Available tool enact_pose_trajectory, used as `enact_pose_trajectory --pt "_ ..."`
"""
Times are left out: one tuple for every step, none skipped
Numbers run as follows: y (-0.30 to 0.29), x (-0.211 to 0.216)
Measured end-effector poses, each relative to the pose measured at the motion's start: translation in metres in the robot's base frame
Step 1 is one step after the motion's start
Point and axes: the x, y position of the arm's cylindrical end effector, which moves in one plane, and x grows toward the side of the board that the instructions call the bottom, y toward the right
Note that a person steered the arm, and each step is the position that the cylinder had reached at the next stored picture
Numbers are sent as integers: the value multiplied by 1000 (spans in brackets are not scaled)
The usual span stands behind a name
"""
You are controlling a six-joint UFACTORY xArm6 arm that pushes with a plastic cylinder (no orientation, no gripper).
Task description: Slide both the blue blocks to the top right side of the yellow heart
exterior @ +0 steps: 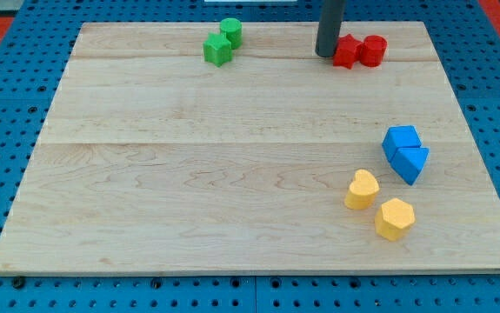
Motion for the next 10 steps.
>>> enact_pose_trajectory --pt "-16 45" --pt "8 101" --pt "79 142" --pt "96 223" --pt "85 281" --pt "99 294" --pt "102 344" --pt "86 353" --pt "57 323" --pt "57 296"
